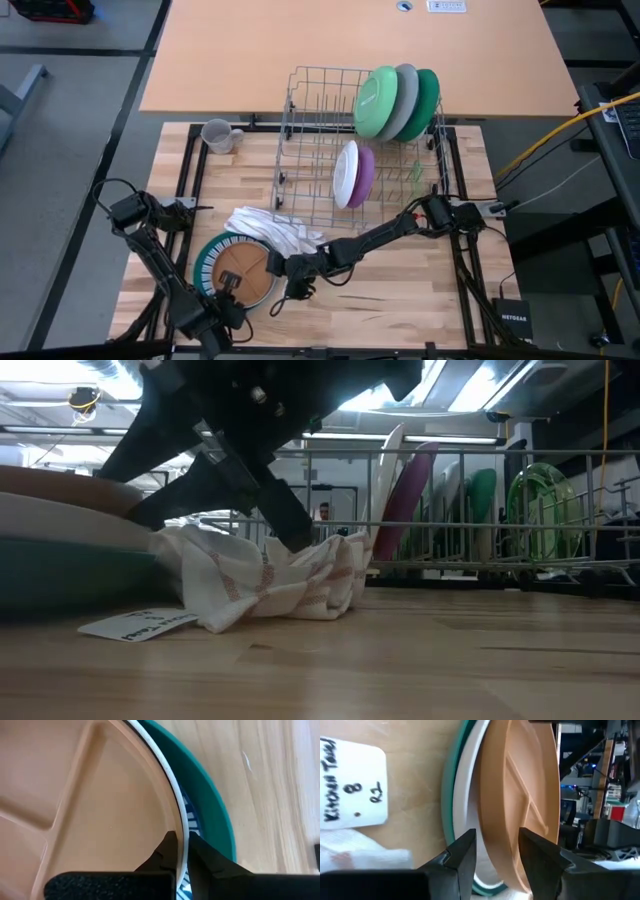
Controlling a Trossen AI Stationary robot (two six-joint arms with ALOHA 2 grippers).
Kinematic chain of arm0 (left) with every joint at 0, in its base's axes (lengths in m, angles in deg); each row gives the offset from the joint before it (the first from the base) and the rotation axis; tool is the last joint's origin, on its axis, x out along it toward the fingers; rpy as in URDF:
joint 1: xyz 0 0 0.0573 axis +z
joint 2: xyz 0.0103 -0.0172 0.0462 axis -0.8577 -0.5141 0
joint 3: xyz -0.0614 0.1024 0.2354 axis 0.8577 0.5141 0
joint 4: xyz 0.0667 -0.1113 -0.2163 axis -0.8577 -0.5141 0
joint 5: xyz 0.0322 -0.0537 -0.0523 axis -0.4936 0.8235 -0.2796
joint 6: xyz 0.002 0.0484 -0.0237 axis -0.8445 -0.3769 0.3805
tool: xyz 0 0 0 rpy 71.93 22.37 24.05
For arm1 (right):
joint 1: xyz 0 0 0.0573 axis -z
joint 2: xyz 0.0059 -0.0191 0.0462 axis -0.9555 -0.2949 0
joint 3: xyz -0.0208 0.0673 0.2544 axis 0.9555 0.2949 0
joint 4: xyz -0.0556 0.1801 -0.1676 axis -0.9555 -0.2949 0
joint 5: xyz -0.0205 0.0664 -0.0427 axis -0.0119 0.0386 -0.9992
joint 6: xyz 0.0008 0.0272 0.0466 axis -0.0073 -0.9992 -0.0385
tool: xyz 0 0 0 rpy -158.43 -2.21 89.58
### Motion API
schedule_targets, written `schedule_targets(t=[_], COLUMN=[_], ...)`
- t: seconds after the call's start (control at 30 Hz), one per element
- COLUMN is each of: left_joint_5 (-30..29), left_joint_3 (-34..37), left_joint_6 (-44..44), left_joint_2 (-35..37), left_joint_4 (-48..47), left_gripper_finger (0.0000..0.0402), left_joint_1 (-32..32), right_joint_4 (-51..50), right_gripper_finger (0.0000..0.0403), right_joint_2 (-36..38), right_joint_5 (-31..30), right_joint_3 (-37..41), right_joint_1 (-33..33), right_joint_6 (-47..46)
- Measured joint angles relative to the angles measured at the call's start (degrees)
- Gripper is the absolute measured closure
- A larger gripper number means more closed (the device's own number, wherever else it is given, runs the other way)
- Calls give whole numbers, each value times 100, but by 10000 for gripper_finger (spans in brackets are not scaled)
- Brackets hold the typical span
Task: Sort dishes
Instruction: Put the brown plate into the dish rack
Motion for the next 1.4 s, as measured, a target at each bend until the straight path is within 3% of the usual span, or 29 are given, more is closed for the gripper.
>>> schedule_targets(t=[0.17,0.53,0.87,1.03,1.4], left_joint_5=[2,11,40,470,304], left_joint_3=[0,-2,-2,-2,-846], left_joint_6=[-26,209,1501,1553,1997], left_joint_2=[0,0,0,0,0], left_joint_4=[-11,-38,-81,-76,-1188], left_gripper_finger=[392,375,315,283,281], left_joint_1=[41,39,41,56,38], right_joint_4=[-7,-93,-27,-16,127], right_gripper_finger=[268,354,343,349,346], right_joint_2=[-2,-15,-15,-15,-13], right_joint_5=[2,33,21,39,-199], right_joint_3=[0,1,3,2,0], right_joint_1=[-2,-16,-17,-20,-20], right_joint_6=[-49,-6,-74,-71,-71])
